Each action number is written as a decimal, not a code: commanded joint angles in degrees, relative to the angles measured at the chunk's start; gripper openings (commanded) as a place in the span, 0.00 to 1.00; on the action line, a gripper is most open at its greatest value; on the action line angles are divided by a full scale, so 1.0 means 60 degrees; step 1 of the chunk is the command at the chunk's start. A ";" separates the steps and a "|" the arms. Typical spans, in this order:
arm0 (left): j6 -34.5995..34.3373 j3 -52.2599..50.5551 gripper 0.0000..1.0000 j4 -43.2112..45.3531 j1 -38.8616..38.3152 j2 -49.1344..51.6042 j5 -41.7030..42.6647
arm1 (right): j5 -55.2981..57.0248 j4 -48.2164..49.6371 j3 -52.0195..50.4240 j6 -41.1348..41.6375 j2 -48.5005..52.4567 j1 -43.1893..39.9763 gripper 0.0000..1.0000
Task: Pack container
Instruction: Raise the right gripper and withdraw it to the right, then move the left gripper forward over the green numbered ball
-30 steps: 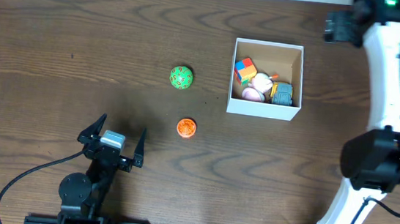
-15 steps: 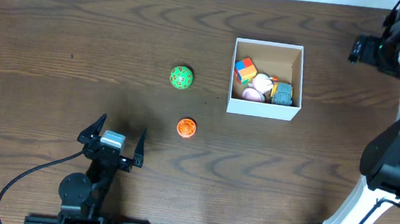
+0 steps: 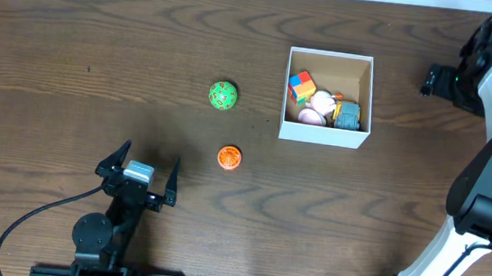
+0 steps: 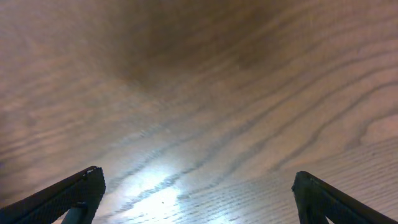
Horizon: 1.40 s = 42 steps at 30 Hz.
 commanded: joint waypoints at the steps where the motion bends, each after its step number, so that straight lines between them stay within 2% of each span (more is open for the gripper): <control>1: 0.0157 -0.0175 0.98 -0.0324 0.0040 -0.0058 0.0098 | -0.0040 0.0047 -0.0328 0.0153 0.0022 -0.0091 0.99; 17: 0.0113 -0.0171 0.98 0.0018 0.0036 -0.0058 0.0149 | -0.0036 0.0026 -0.0423 0.0153 0.0022 -0.0091 0.99; 23: -0.0568 0.0047 0.98 0.0841 0.0040 -0.0058 0.2091 | -0.0036 0.0026 -0.0423 0.0153 0.0022 -0.0091 0.99; 27: -0.0590 0.0721 0.98 0.0790 0.0040 0.0211 0.2237 | -0.0036 0.0026 -0.0423 0.0153 0.0022 -0.0091 0.99; 30: -0.0521 0.1883 0.98 0.0280 0.0040 0.1155 0.2095 | -0.0036 0.0022 -0.0423 0.0153 0.0022 -0.0091 0.99; 34: -0.0517 0.4477 0.98 -0.2022 0.0040 0.3650 0.2317 | -0.0036 0.0026 -0.0423 0.0153 0.0022 -0.0091 0.99; 38: -0.0350 0.7005 0.98 -0.4065 0.0040 0.6411 0.4524 | -0.0033 0.0026 -0.0423 0.0153 0.0022 -0.0091 0.99; 39: -0.0346 0.7348 0.98 -0.4393 0.0040 0.6972 0.4634 | -0.0036 0.0026 -0.0423 0.0153 0.0022 -0.0091 0.99; 42: -0.0517 0.7526 0.98 -0.3945 0.0022 0.8145 0.4637 | -0.0036 0.0026 -0.0423 0.0153 0.0022 -0.0091 0.99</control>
